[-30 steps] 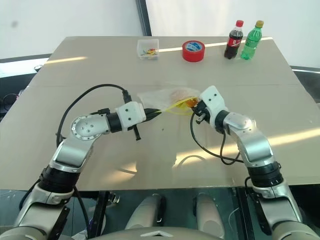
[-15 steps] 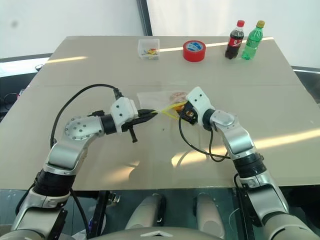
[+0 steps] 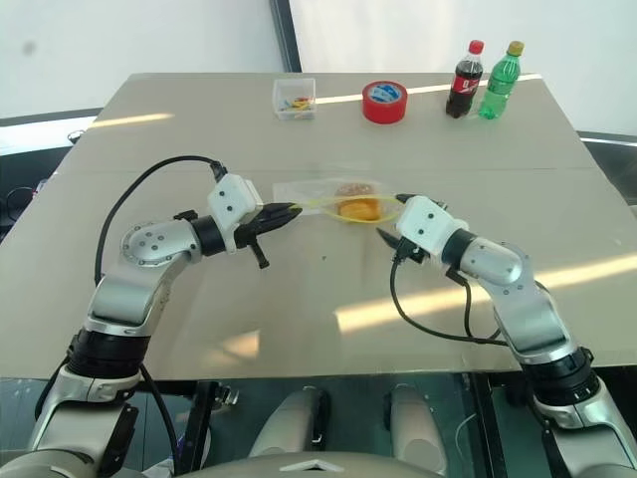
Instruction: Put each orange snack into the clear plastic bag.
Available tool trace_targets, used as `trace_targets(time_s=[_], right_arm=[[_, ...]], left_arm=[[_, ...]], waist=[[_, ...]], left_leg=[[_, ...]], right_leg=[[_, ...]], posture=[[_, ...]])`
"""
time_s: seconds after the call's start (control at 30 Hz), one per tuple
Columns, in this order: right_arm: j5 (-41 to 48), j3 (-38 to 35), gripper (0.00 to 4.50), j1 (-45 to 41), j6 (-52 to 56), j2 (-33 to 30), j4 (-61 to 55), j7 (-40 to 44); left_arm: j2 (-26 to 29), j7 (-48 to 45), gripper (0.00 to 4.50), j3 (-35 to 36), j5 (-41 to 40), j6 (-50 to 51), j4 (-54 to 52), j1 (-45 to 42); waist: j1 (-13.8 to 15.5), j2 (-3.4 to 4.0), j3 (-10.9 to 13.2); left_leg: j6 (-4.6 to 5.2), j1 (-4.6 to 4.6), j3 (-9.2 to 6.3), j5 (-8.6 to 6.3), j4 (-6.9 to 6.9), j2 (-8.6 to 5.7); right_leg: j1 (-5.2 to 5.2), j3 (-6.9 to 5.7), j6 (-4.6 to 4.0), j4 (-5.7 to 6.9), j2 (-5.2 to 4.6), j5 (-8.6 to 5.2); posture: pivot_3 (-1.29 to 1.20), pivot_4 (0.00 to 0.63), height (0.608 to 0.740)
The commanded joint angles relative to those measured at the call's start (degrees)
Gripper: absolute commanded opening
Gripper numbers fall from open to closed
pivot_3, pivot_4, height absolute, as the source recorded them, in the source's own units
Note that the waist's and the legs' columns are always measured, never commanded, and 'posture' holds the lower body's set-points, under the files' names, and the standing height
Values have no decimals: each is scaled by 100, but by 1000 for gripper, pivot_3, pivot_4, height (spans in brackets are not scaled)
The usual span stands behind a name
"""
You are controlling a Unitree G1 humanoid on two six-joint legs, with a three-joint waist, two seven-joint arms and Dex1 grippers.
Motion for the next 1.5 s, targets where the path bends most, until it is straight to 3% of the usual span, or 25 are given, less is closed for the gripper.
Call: trace_targets(time_s=[0.03,0.23,0.47,0.73,0.97,1.13,1.3,1.5], right_arm=[[-407,7,3162,-258,-605,112,527,-396],[-461,75,3162,-600,-1213,284,1192,-235],[-522,43,19,-720,-1575,362,1376,-164],[-596,-307,19,-915,-1646,182,1393,-230],[-944,-770,19,-1637,-1644,-470,1810,-638],[-1075,-912,19,-1768,-1568,-639,1799,-961],[-857,-1230,19,-950,-1293,-713,728,-809],[-671,-1231,19,580,-532,-413,-481,-621]], left_arm=[[39,-50,0,72,-61,-116,-80,-76],[13,-14,0,85,-48,-100,-96,-74],[22,39,0,118,-51,-46,-164,2],[-78,149,0,193,-111,-102,-32,-198],[-240,758,0,272,419,-806,1510,-1485],[-310,1006,0,256,614,-1510,2052,-1975],[-290,877,0,124,655,-2181,1811,-1691],[-208,560,0,-229,755,-2399,1010,-334]], waist=[[0,0,1],[1,-1,1],[4,-1,1],[10,-1,1],[31,-3,2],[-5,-3,2],[16,-3,2],[4,-2,0]], left_leg=[[0,0,1,0,0,0],[0,-2,2,0,0,4],[0,-2,0,0,0,4],[0,-2,1,0,0,3],[-1,-3,-3,1,3,-6],[-18,-12,10,10,-5,-6],[-18,-17,11,10,-7,-4],[6,-11,18,-3,-12,6]], right_leg=[[0,1,0,0,0,0],[-1,4,0,-2,-1,0],[0,2,0,-3,-2,0],[0,3,0,-3,-3,0],[0,-4,0,-3,-2,0],[-6,8,0,-16,-6,0],[-15,11,0,-12,-7,0],[-14,21,0,-8,-9,0]], posture=[[0,150,740],[0,150,740],[0,150,740],[0,150,740],[0,150,740],[0,150,740],[0,150,740],[0,150,740]])
